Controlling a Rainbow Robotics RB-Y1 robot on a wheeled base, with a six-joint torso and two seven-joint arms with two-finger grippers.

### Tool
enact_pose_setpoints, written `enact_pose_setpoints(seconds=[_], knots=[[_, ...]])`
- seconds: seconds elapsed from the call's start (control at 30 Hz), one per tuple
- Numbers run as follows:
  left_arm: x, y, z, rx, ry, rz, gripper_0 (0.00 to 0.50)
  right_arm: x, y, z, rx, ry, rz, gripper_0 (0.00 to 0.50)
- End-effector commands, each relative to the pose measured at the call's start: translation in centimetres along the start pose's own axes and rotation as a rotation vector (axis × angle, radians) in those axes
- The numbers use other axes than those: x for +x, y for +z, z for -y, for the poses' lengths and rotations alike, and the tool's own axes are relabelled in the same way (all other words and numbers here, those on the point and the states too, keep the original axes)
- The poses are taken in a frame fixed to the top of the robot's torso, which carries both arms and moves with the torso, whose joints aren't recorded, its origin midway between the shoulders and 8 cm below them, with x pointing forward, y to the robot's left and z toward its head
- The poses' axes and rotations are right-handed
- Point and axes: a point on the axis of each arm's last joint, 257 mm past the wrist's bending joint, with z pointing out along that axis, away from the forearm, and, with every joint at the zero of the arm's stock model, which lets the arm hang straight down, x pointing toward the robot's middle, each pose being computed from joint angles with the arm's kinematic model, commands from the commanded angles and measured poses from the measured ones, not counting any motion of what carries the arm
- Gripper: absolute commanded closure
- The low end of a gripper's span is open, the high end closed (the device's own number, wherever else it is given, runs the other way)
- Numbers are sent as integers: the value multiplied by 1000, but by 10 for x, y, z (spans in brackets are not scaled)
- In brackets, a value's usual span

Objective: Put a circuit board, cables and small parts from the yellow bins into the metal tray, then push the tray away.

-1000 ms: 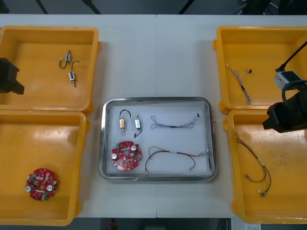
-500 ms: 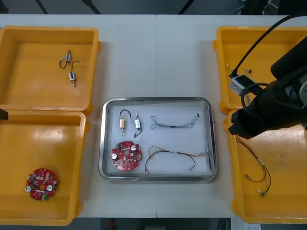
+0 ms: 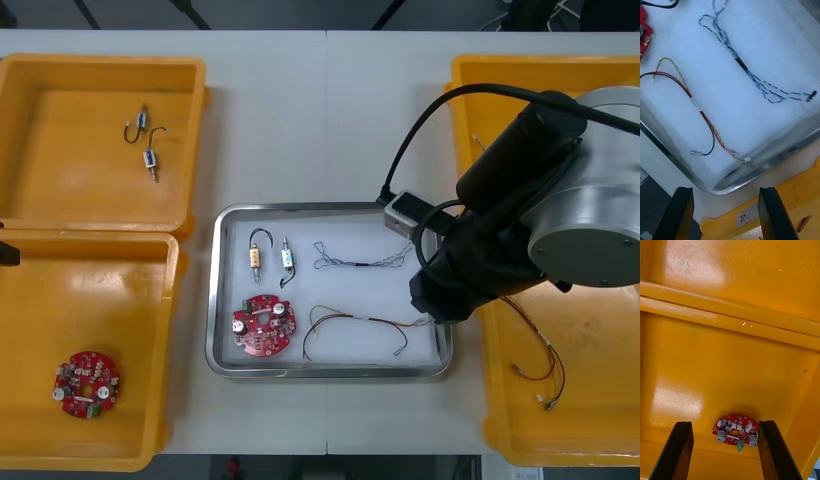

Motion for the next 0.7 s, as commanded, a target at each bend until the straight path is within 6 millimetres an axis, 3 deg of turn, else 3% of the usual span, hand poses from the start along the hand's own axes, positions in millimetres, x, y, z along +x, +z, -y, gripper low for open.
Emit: enact_pose_setpoints(seconds=[0.03,0.27,0.7], knots=[[-5,-12,-8,-40,111,28,0,-22,0,-30,9,-263,39,0],[-1,-11,-7,-41,139,20,0,-32,23,-66,2,-502,59,0],[1,-8,-8,-32,229,9,0,-30,65,-115,34,-672,28,0]])
